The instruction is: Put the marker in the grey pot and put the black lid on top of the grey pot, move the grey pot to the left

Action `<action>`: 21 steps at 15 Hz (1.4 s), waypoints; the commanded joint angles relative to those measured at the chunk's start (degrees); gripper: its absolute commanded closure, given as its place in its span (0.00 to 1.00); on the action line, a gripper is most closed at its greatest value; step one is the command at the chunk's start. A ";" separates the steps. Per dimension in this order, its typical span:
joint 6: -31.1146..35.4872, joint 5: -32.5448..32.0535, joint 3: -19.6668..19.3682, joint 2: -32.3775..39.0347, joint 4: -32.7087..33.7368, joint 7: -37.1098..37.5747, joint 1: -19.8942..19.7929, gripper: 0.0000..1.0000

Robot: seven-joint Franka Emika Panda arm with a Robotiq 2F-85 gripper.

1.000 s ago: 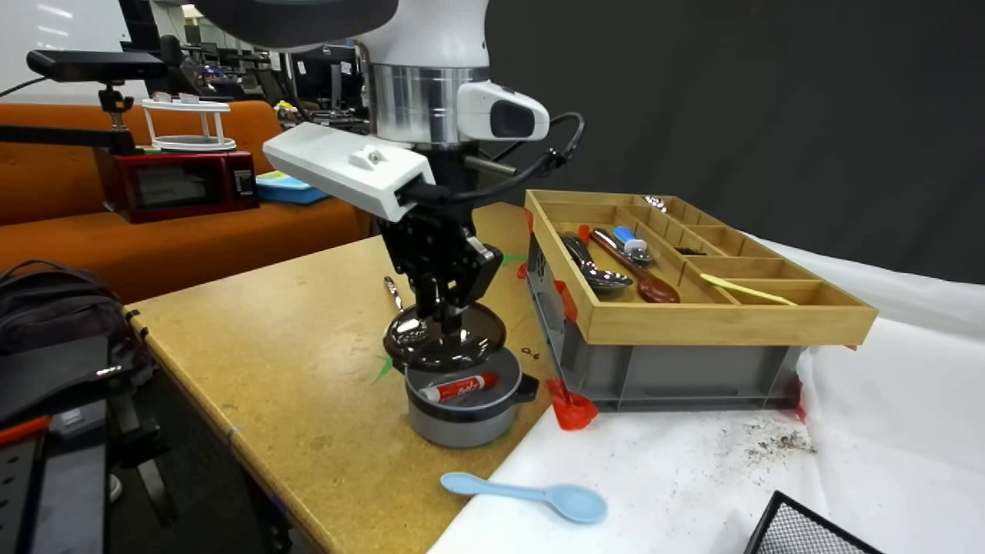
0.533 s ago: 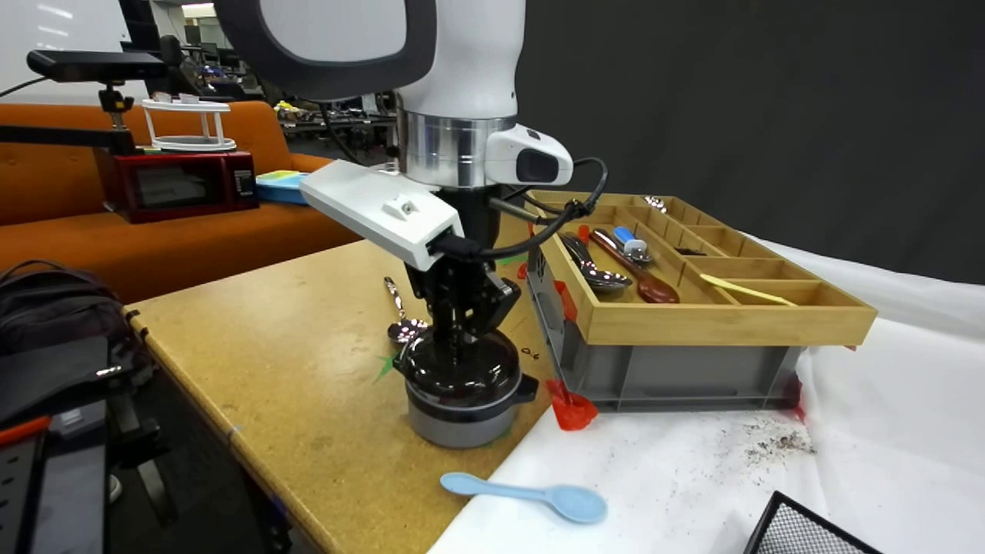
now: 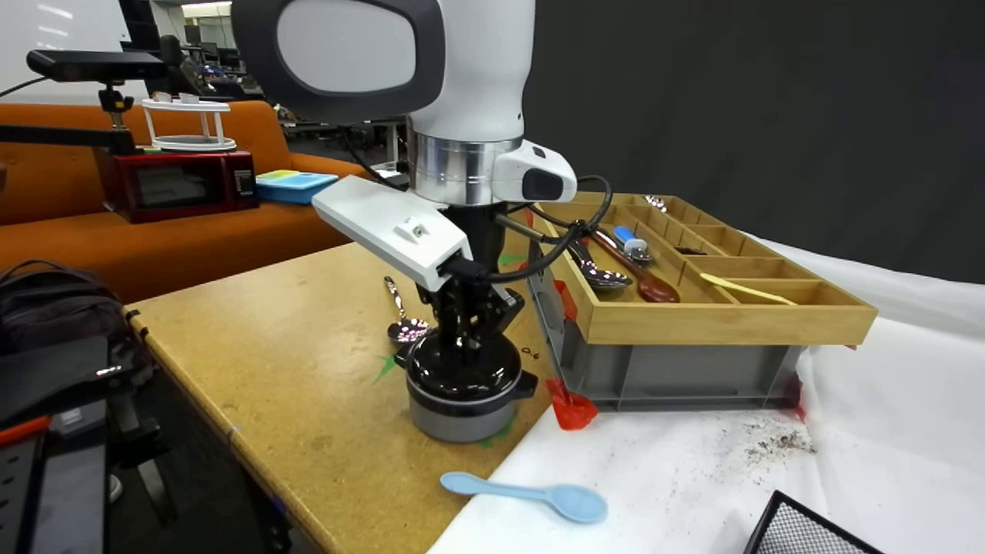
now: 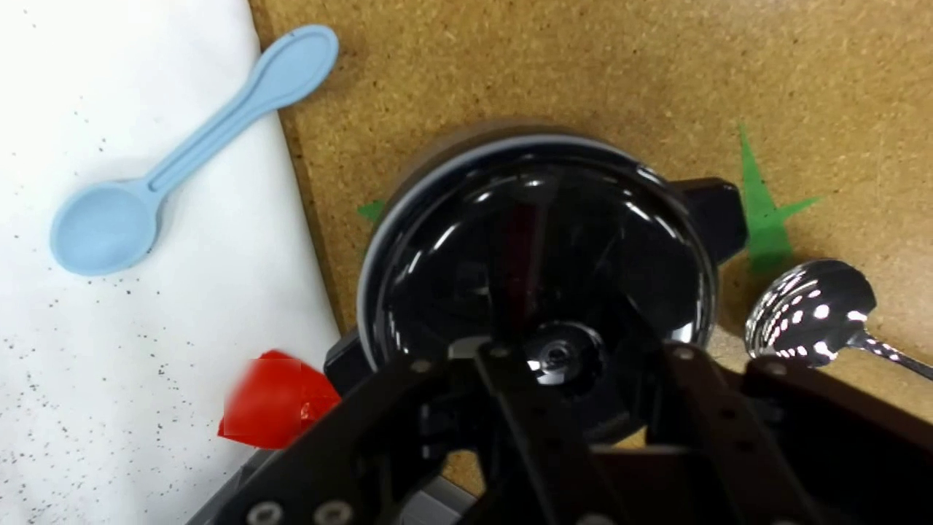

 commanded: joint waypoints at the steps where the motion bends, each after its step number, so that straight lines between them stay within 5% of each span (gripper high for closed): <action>1: 1.47 0.64 1.81 1.26 0.49 -0.81 -1.58 0.91; 15: -0.06 -13.53 -3.63 -0.17 -0.39 13.17 3.52 0.91; 16: -0.35 -14.12 -3.73 -0.18 -0.31 13.72 3.73 0.43; 21: -1.76 -12.24 -1.60 -1.91 -1.62 11.83 2.65 0.14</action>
